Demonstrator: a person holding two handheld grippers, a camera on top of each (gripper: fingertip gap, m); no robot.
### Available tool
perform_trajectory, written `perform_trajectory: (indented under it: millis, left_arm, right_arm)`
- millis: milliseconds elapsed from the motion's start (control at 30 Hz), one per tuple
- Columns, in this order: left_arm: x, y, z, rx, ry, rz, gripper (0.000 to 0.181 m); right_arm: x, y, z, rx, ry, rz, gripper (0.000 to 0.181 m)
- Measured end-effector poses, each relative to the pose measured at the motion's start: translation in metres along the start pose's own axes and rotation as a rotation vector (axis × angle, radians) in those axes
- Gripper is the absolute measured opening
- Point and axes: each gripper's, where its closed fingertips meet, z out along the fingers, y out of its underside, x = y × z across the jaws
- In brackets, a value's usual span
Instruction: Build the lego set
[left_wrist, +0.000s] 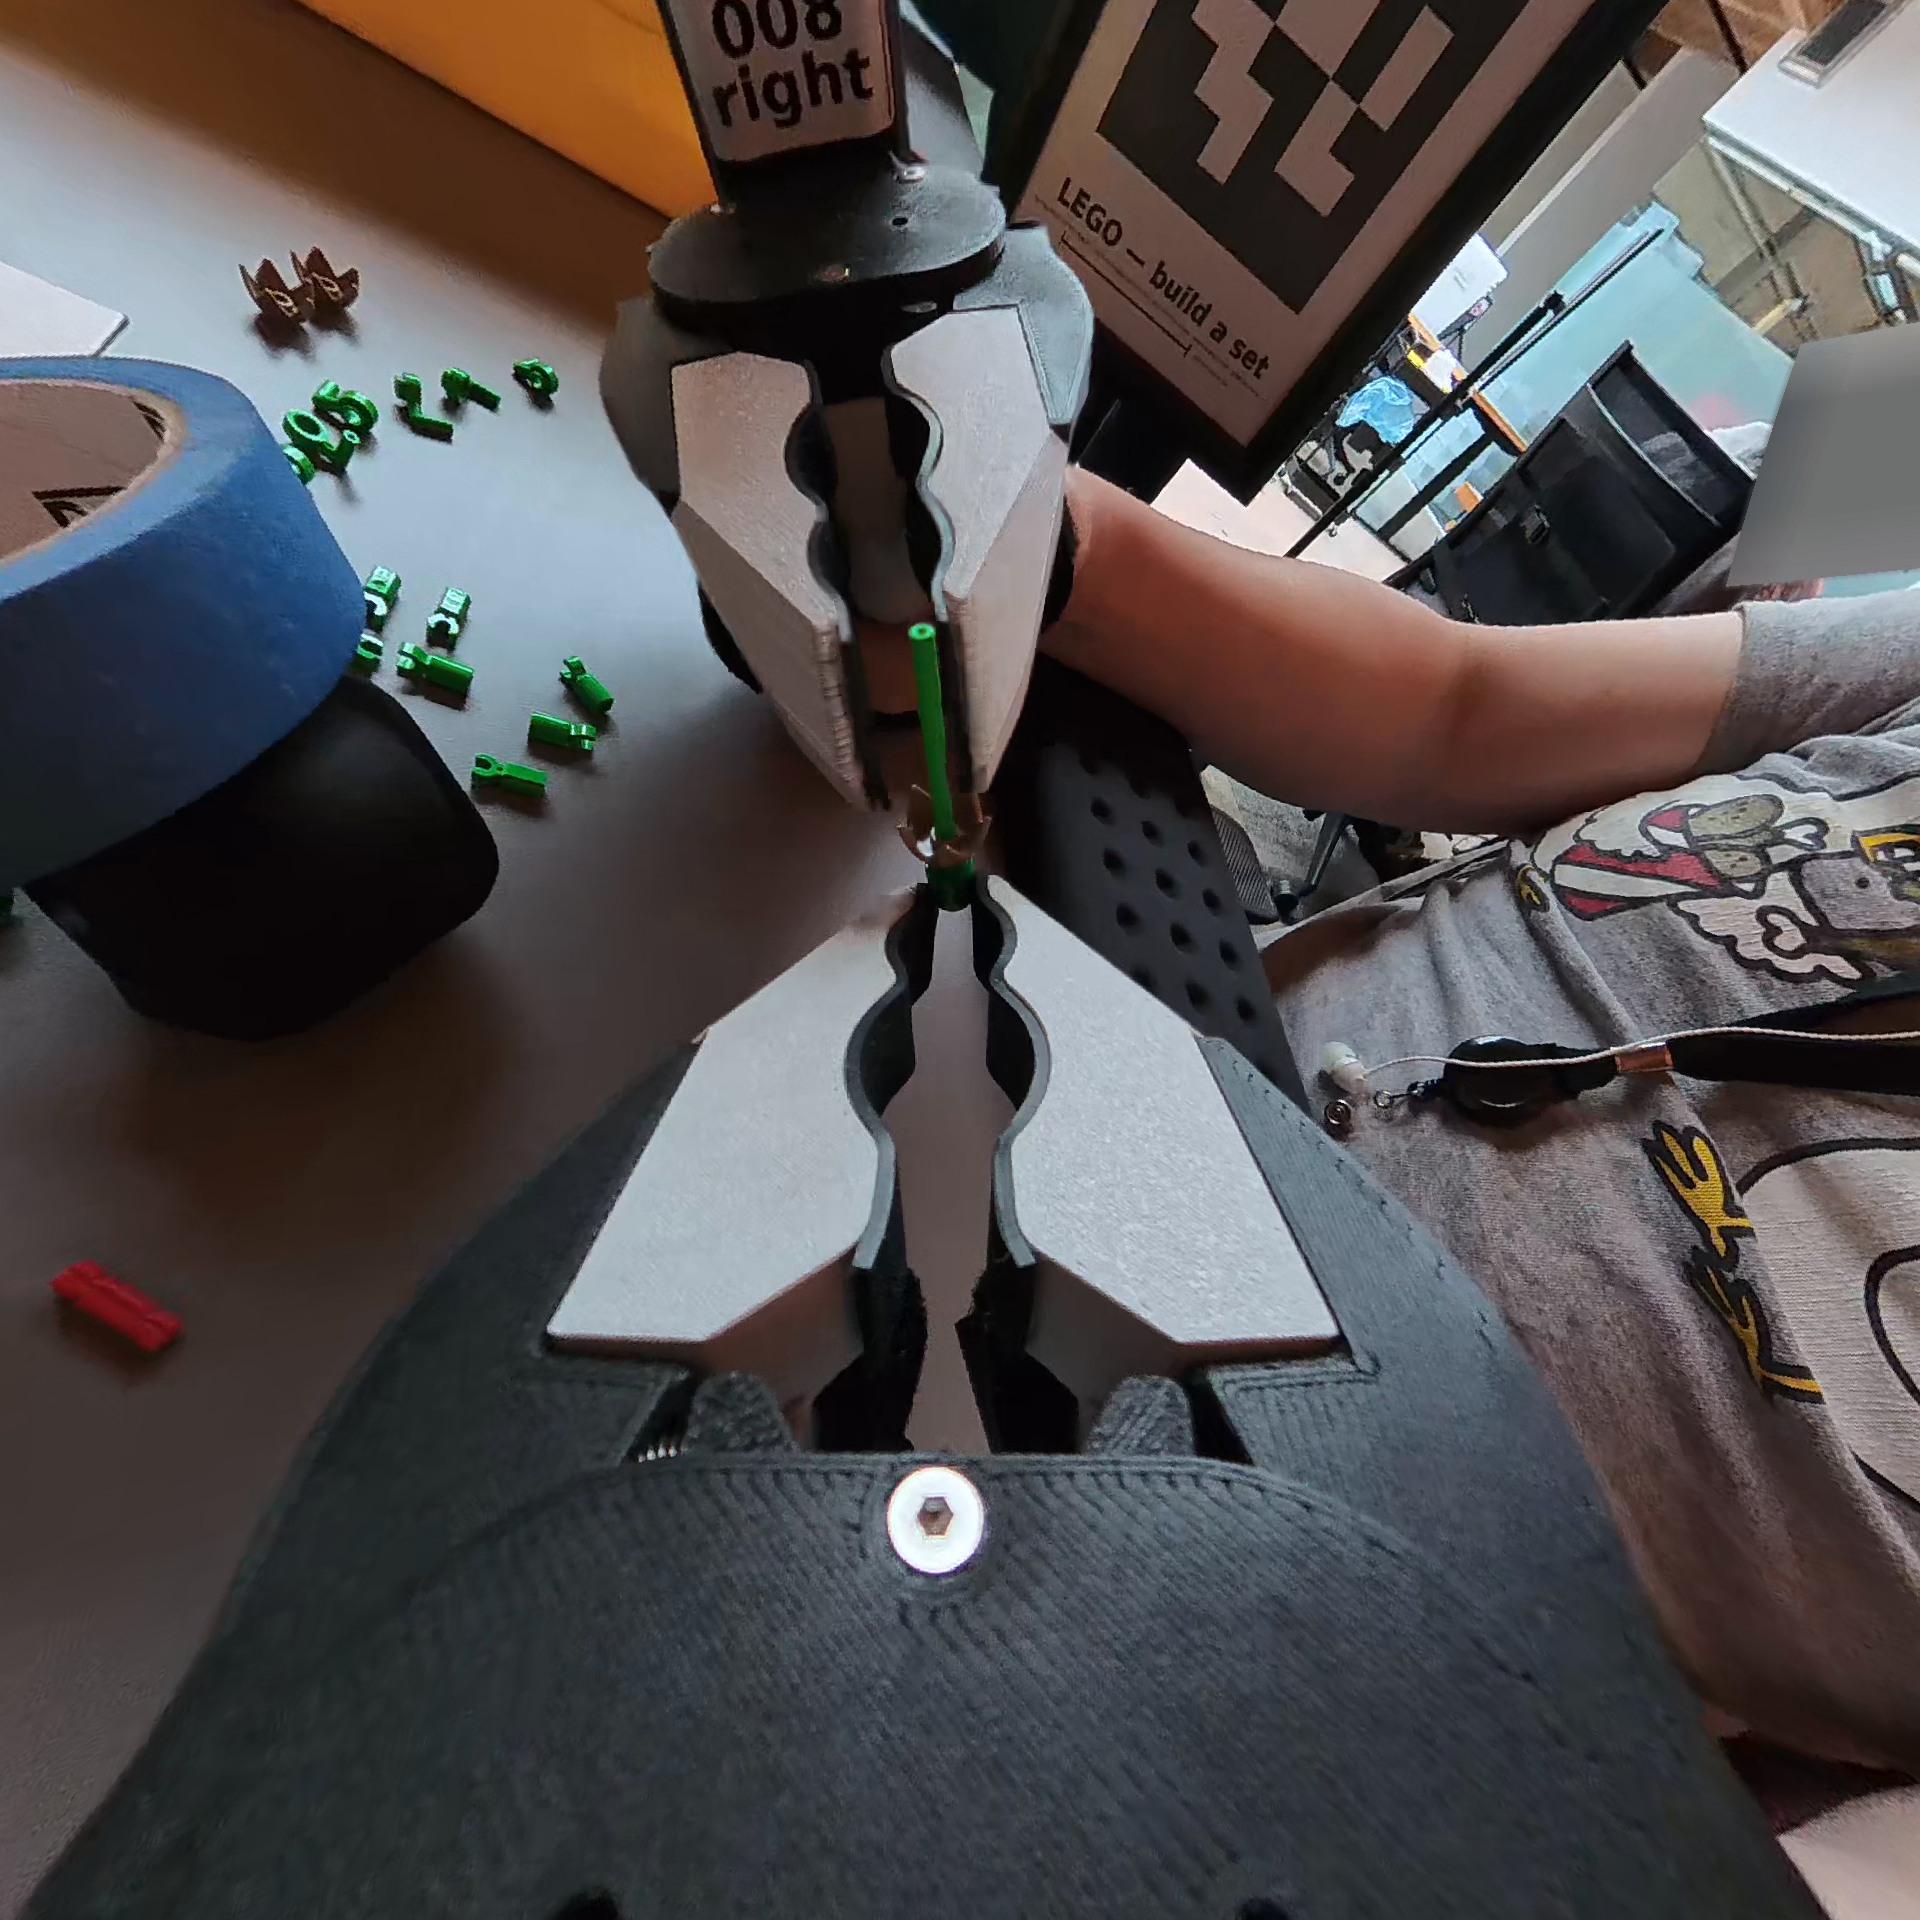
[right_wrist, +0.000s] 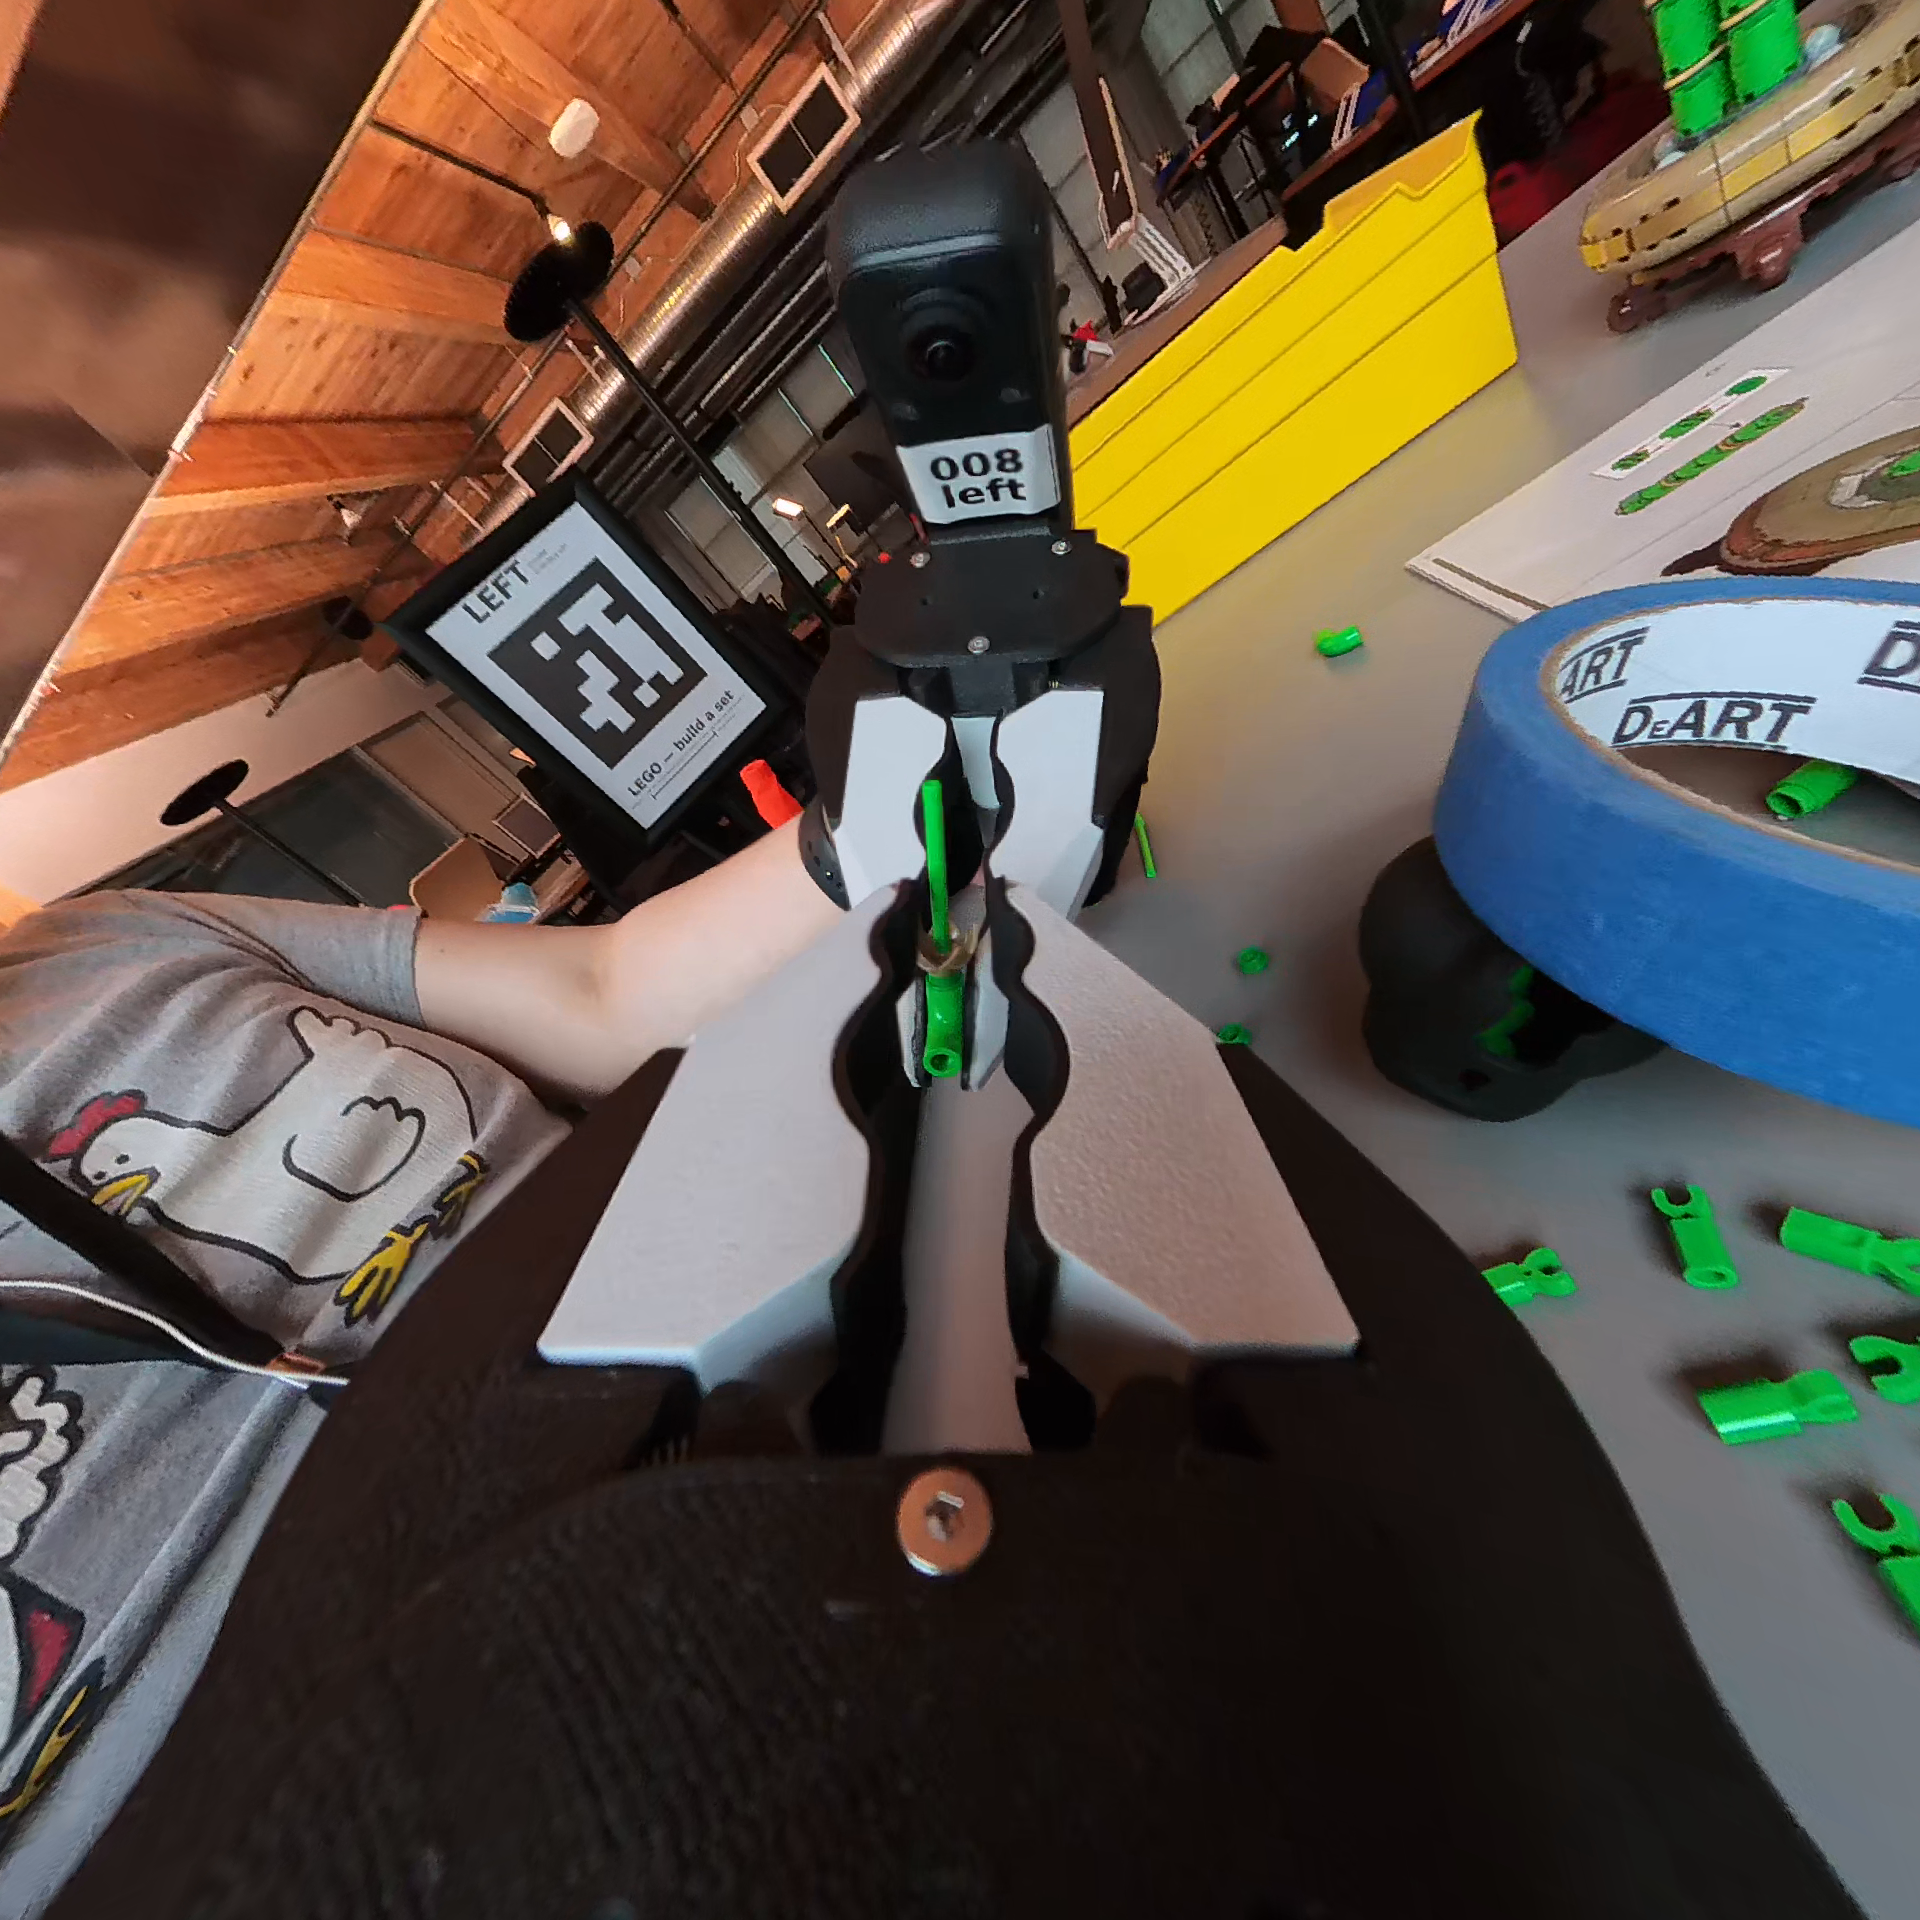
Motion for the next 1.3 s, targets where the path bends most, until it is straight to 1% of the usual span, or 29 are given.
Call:
perform_trajectory:
  millis: [33, 67, 133, 200, 233, 267, 333, 400, 500, 567, 667, 800, 867, 933, 1000, 1100, 1200, 1300]
  left_arm:
    - [0.0, 0.002, 0.001, -0.011, -0.002, -0.001, 0.005]
    - [-0.001, 0.004, 0.002, -0.025, -0.009, 0.0, 0.005]
    - [-0.001, 0.006, 0.004, -0.043, -0.018, 0.015, 0.005]
    - [-0.002, 0.003, 0.004, -0.028, -0.032, 0.026, 0.005]
    - [-0.002, -0.001, 0.002, -0.006, -0.034, 0.028, 0.008]
    - [0.0, -0.007, -0.001, 0.02, -0.039, 0.028, 0.018]
    - [0.002, -0.018, -0.009, 0.081, -0.076, 0.051, 0.03]
    - [0.002, -0.029, -0.02, 0.143, -0.147, 0.114, 0.036]
    - [0.0, -0.045, -0.036, 0.223, -0.27, 0.216, 0.037]
    - [0.003, -0.056, -0.045, 0.279, -0.324, 0.281, 0.036]
    - [0.009, -0.068, -0.057, 0.36, -0.376, 0.36, 0.036]
    - [0.009, -0.074, -0.069, 0.445, -0.419, 0.401, 0.032]
    - [0.005, -0.073, -0.071, 0.456, -0.428, 0.404, 0.03]
    - [0.0, -0.071, -0.07, 0.436, -0.428, 0.388, 0.03]
    - [-0.004, -0.069, -0.069, 0.417, -0.422, 0.371, 0.029]
    - [-0.013, -0.066, -0.068, 0.394, -0.431, 0.352, 0.028]
    - [-0.026, -0.063, -0.072, 0.366, -0.472, 0.336, 0.028]
    - [-0.039, -0.061, -0.082, 0.374, -0.523, 0.315, 0.028]
  right_arm:
    - [0.0, 0.002, 0.001, -0.012, 0.006, -0.013, 0.006]
    - [-0.002, 0.004, 0.002, -0.025, 0.007, -0.024, 0.001]
    - [-0.003, 0.007, 0.003, -0.049, 0.022, -0.039, 0.0]
    - [-0.003, 0.006, 0.002, -0.067, 0.062, -0.103, 0.001]
    - [-0.004, 0.001, 0.0, -0.05, 0.076, -0.128, 0.001]
    - [-0.007, -0.007, -0.003, -0.02, 0.082, -0.144, 0.001]
    - [-0.014, -0.031, -0.016, 0.061, 0.122, -0.201, 0.001]
    - [-0.023, -0.064, -0.036, 0.149, 0.188, -0.269, 0.001]
    - [-0.037, -0.109, -0.065, 0.197, 0.268, -0.352, 0.001]
    - [-0.04, -0.128, -0.076, 0.17, 0.257, -0.332, 0.001]
    - [-0.031, -0.152, -0.084, 0.134, 0.248, -0.338, 0.001]
    - [-0.017, -0.177, -0.082, 0.098, 0.184, -0.321, 0.001]
    - [-0.007, -0.189, -0.082, 0.083, 0.173, -0.321, 0.001]
    - [0.002, -0.198, -0.084, 0.075, 0.162, -0.318, 0.001]
    - [0.004, -0.199, -0.085, 0.078, 0.12, -0.322, 0.001]
    - [0.013, -0.2, -0.091, 0.13, 0.078, -0.292, 0.001]
    - [0.027, -0.198, -0.099, 0.155, 0.076, -0.25, 0.001]
    - [0.023, -0.205, -0.107, 0.205, 0.01, -0.232, 0.001]
